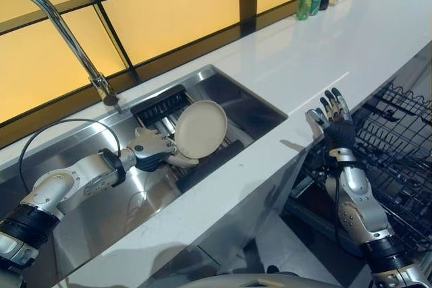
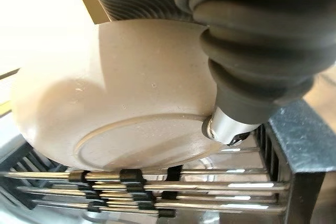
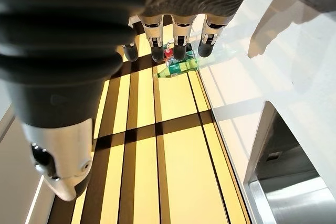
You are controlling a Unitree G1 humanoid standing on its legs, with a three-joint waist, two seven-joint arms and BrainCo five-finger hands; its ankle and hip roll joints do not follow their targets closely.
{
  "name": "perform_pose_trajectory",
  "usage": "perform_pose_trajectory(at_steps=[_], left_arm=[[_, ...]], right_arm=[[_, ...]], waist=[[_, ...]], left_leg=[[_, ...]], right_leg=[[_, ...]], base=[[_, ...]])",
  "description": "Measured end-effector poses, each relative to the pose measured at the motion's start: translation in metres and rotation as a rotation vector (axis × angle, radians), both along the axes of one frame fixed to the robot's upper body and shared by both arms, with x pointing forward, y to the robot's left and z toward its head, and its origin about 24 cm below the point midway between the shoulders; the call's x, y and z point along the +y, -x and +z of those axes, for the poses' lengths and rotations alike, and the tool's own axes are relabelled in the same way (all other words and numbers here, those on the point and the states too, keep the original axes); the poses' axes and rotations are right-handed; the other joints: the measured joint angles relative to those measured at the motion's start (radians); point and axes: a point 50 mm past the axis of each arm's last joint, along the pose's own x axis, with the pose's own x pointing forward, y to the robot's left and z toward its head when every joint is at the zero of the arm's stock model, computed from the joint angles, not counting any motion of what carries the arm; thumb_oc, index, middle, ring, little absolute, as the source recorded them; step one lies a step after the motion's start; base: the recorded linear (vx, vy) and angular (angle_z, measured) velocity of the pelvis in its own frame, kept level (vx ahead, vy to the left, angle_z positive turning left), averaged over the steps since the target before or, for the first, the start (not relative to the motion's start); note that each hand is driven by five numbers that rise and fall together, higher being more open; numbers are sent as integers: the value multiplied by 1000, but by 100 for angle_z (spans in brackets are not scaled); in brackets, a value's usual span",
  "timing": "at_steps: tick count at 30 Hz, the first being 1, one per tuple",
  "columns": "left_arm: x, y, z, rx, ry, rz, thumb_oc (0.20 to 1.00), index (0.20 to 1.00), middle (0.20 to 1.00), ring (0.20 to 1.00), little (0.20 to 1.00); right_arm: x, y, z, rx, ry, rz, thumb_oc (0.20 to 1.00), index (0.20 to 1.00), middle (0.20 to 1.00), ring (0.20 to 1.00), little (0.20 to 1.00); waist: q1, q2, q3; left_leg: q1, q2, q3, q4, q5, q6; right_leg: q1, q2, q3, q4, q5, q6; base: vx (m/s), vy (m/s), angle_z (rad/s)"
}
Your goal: Pick up plates and place into dishwasher.
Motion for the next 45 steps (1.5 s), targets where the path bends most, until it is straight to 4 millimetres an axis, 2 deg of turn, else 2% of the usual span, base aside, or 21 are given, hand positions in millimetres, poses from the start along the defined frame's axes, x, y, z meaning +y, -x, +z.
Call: perform_pose_trajectory(at_steps=[7,14,22,28,34,37,39,43,45], left_arm=[[-4,-3,8,16,-91,-34,200,200,200,200,200],[2,-11,32,-14,-242,-23,200,200,200,200,200],[-14,-14,61,-49,-370,-30,200,200,200,200,200],[-10,-14,59,2,-431,6,200,200,200,200,200],[-2,-6,54,122,-569,19,200,200,200,200,200],[-6,-6,58,102,-515,31,200,200,200,200,200],[-9,-10,64,49,-404,46,200,200,200,200,200],[-13,-14,88,-138,-49,26,200,200,200,200,200],[-3,-9,106,-286,144,31,200,200,200,200,200]], right_arm=[[-1,0,0,9,-14,-14,1000,1000,1000,1000,1000],[1,0,-2,29,-3,-9,1000,1000,1000,1000,1000],[1,0,-2,29,-12,-15,1000,1000,1000,1000,1000],[2,0,0,25,-27,-20,1000,1000,1000,1000,1000],[5,1,-2,38,-39,-16,1000,1000,1000,1000,1000],[9,1,-5,49,-40,-10,1000,1000,1000,1000,1000],[10,1,-5,48,-39,-5,1000,1000,1000,1000,1000],[13,1,0,21,-6,74,1000,1000,1000,1000,1000],[16,2,6,-12,37,131,1000,1000,1000,1000,1000]], waist=[[1,1,-1],[2,5,-4],[17,15,-13],[31,22,-30],[33,21,-31],[41,21,-31],[55,22,-31],[81,19,-32],[85,14,-34]], left_leg=[[0,-1,-4,0,0,0],[0,-3,-16,0,2,2],[-3,-12,-41,0,5,6],[-18,-17,-56,0,9,11],[-25,-27,-73,0,12,16],[-32,-29,-78,0,14,19],[-34,-29,-80,0,15,19],[-42,-30,-88,0,15,19],[-53,-30,-93,1,16,19]], right_leg=[[4,-1,-3,1,0,-1],[9,-4,-12,1,0,0],[19,-13,-39,0,-3,3],[17,-20,-63,3,-5,6],[19,-30,-77,1,-7,12],[16,-32,-86,2,-7,13],[14,-33,-88,2,-7,13],[10,-32,-93,4,-8,14],[2,-31,-97,5,-7,13]], base=[[0,0,0],[-26,-16,4],[-34,-41,9],[-26,-35,12],[-35,-27,8],[-47,-3,7],[-39,-6,4],[-55,0,4],[-43,7,5]])
